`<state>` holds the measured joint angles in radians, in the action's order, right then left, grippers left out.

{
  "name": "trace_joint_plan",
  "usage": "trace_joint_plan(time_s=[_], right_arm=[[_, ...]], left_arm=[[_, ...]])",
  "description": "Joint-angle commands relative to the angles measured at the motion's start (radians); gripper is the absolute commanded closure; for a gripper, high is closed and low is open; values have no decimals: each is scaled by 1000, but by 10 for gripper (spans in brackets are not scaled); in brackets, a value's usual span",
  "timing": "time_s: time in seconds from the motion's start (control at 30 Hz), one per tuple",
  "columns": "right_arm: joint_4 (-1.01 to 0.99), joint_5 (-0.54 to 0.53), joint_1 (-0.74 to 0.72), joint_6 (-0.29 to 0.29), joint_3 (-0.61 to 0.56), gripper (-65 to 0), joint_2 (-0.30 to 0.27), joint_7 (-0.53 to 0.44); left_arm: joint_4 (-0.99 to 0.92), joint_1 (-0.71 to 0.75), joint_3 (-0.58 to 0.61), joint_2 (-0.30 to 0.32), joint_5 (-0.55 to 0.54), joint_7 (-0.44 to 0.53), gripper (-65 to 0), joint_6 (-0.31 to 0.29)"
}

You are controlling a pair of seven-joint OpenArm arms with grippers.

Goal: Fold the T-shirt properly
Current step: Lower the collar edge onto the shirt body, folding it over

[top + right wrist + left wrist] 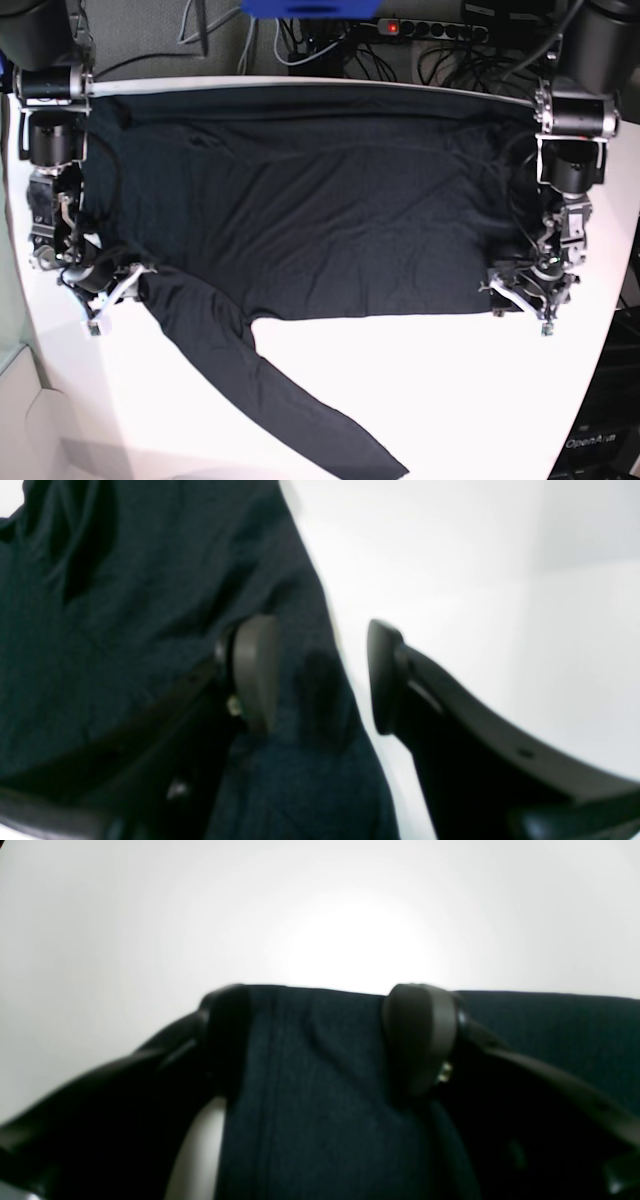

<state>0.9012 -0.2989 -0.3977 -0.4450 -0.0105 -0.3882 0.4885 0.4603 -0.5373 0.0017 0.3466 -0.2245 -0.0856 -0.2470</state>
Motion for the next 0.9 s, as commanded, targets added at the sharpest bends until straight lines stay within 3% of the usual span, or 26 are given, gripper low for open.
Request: trace_joint_plan(time_s=[0.0, 0.5, 0.57, 0.77, 0.87], right_arm=[[16, -12, -27, 4, 5, -298, -16, -21], [16, -12, -25, 4, 10, -297, -16, -21], [16, -12, -25, 4, 10, -297, -16, -21], [16, -12, -25, 4, 10, -296, -15, -21], [16, -12, -25, 4, 10, -296, -15, -21]], left_arm=[[18, -25, -2, 12, -3, 8, -425, 2], [7, -20, -4, -10, -3, 8, -414, 2], [7, -20, -2, -11, -2, 8, -361, 2], [7, -19, -2, -11, -2, 0, -74, 2], [7, -19, -2, -11, -2, 0, 0, 2]])
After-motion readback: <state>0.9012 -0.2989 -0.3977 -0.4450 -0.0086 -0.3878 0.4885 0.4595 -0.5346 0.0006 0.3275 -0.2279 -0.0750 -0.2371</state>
